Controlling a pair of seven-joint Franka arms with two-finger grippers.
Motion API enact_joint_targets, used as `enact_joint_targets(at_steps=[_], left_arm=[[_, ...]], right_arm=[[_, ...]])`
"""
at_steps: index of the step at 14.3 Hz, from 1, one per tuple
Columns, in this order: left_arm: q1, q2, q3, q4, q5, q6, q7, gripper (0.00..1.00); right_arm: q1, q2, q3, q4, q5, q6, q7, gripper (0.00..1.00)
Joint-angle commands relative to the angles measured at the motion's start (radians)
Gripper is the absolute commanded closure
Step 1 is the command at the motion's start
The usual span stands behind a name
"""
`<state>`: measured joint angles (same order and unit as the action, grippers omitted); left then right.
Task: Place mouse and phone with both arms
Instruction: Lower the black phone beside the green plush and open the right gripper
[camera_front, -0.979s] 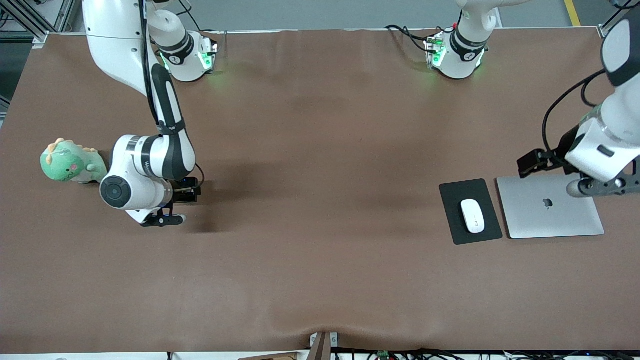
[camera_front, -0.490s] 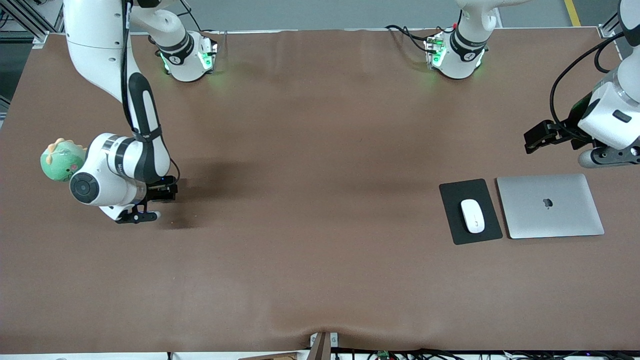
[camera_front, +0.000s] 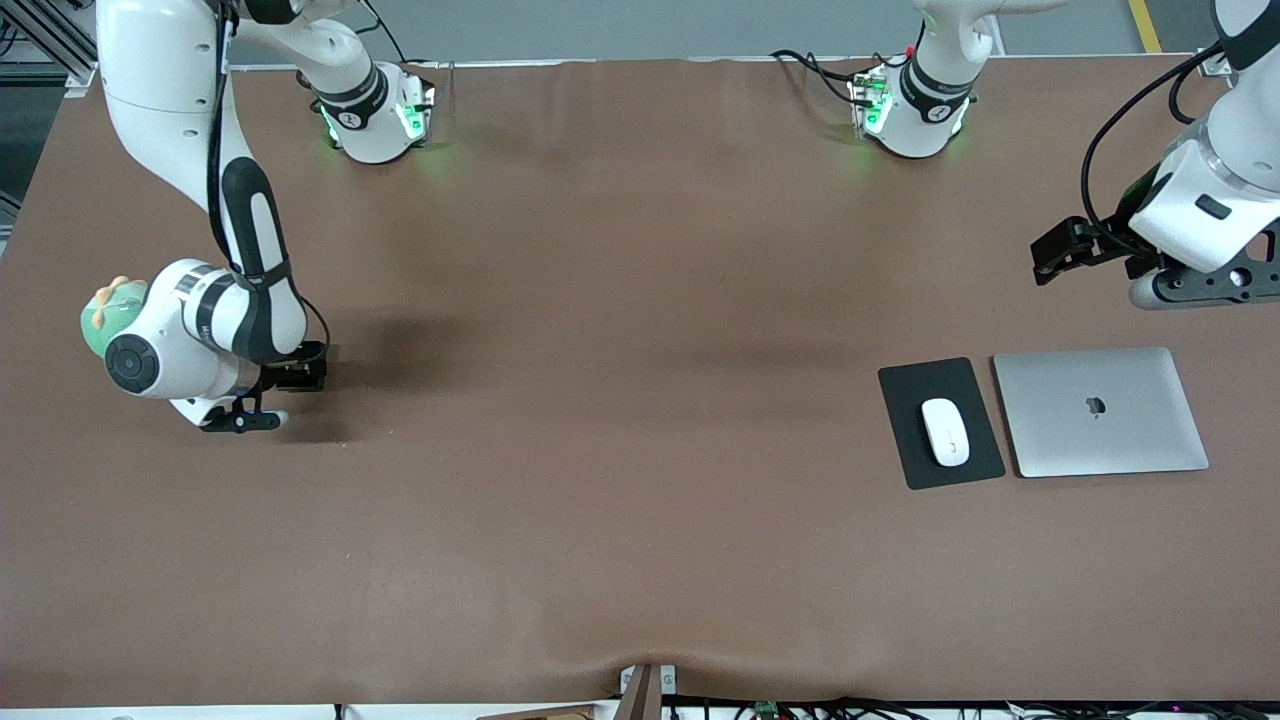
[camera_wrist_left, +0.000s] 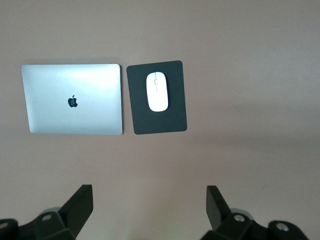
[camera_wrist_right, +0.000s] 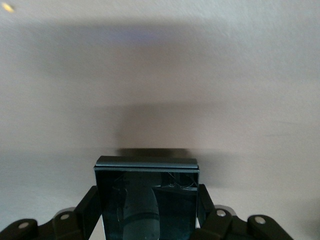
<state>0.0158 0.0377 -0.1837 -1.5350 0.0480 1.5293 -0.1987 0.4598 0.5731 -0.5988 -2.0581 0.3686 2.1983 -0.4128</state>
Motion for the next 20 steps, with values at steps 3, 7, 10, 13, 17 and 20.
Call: enact_joint_targets(at_steps=[3,7,10,13,17,20], left_arm=[[-0.014,-0.067,0.039,-0.074,-0.014,0.032,0.024,0.0],[-0.019,-0.068,0.039,-0.067,-0.014,0.029,0.028,0.0],[-0.011,-0.051,0.039,-0.054,-0.014,0.029,0.033,0.0],[-0.01,-0.055,0.036,-0.054,-0.014,0.022,0.041,0.0],[-0.007,-0.056,0.036,-0.059,-0.016,0.005,0.084,0.0],[-0.005,-0.059,0.039,-0.059,-0.005,-0.008,0.085,0.0]], right_arm=[[-0.041,-0.041,0.016,-0.043,0.003,0.014,-0.044,1.0],[-0.035,-0.035,0.017,-0.039,0.003,-0.008,-0.049,0.0],[-0.033,-0.035,0.017,-0.024,0.003,-0.015,-0.047,0.0],[-0.026,-0.036,0.019,0.03,0.003,-0.055,-0.046,0.0],[-0.001,-0.036,0.022,0.078,0.004,-0.08,-0.037,0.0],[-0.001,-0.033,0.022,0.15,0.003,-0.094,-0.038,0.0]])
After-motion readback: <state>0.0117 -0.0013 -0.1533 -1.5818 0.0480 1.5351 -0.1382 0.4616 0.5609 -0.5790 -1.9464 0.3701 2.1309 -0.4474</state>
